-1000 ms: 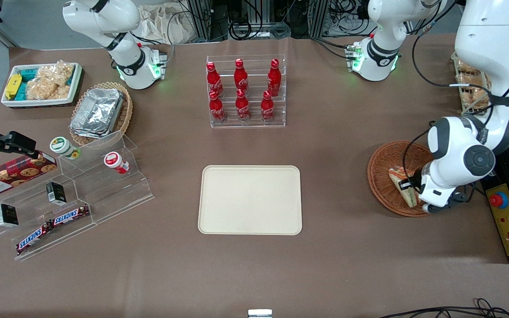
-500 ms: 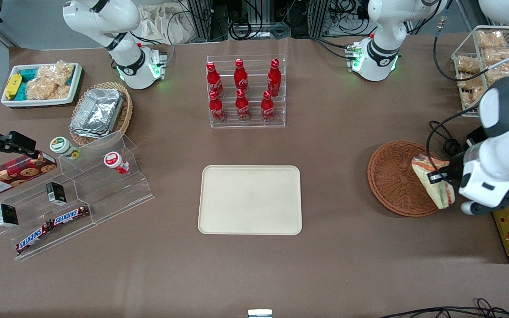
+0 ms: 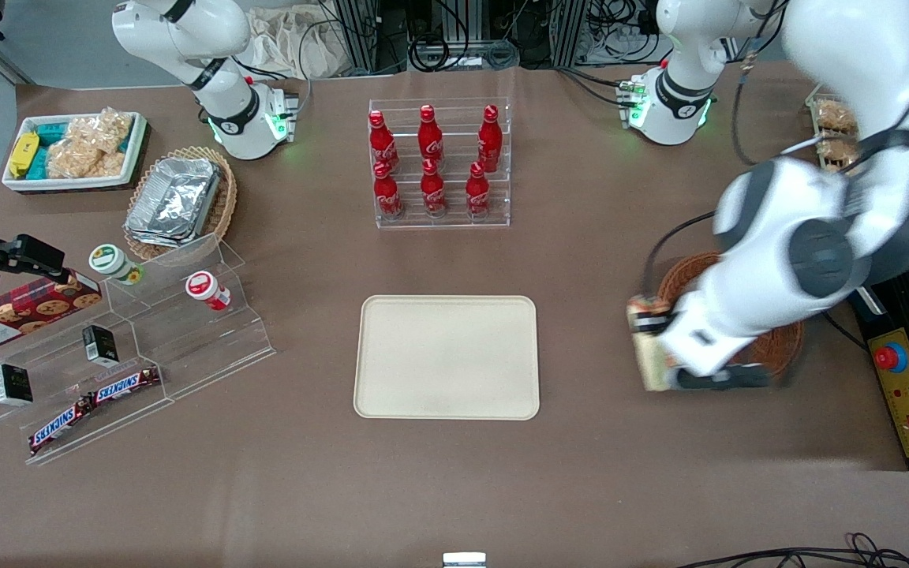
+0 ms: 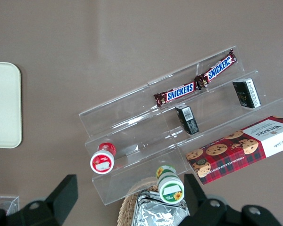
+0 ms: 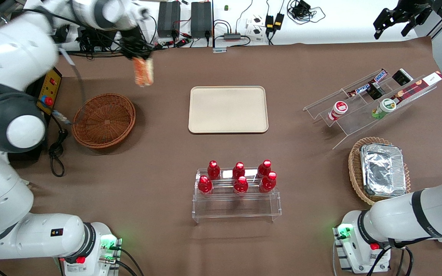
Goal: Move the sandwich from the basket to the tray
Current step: 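Lift the sandwich and carry it toward the cream tray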
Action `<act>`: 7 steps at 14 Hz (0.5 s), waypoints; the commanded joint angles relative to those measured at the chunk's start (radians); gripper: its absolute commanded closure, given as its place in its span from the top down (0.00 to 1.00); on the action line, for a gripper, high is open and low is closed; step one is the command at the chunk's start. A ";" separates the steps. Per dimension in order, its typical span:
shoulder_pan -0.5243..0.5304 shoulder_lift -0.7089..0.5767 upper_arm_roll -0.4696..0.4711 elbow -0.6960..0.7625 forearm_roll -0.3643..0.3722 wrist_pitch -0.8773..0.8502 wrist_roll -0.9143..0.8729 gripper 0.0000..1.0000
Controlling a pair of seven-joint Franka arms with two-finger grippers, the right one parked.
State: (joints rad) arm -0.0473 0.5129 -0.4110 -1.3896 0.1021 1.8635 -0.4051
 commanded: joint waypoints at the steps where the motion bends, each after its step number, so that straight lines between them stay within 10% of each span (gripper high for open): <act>1: -0.087 0.100 -0.003 0.031 0.044 0.097 -0.056 0.03; 7: -0.213 0.242 0.003 0.032 0.105 0.279 -0.075 0.05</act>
State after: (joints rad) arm -0.2317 0.7000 -0.4139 -1.3880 0.1691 2.0956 -0.4684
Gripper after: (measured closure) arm 0.846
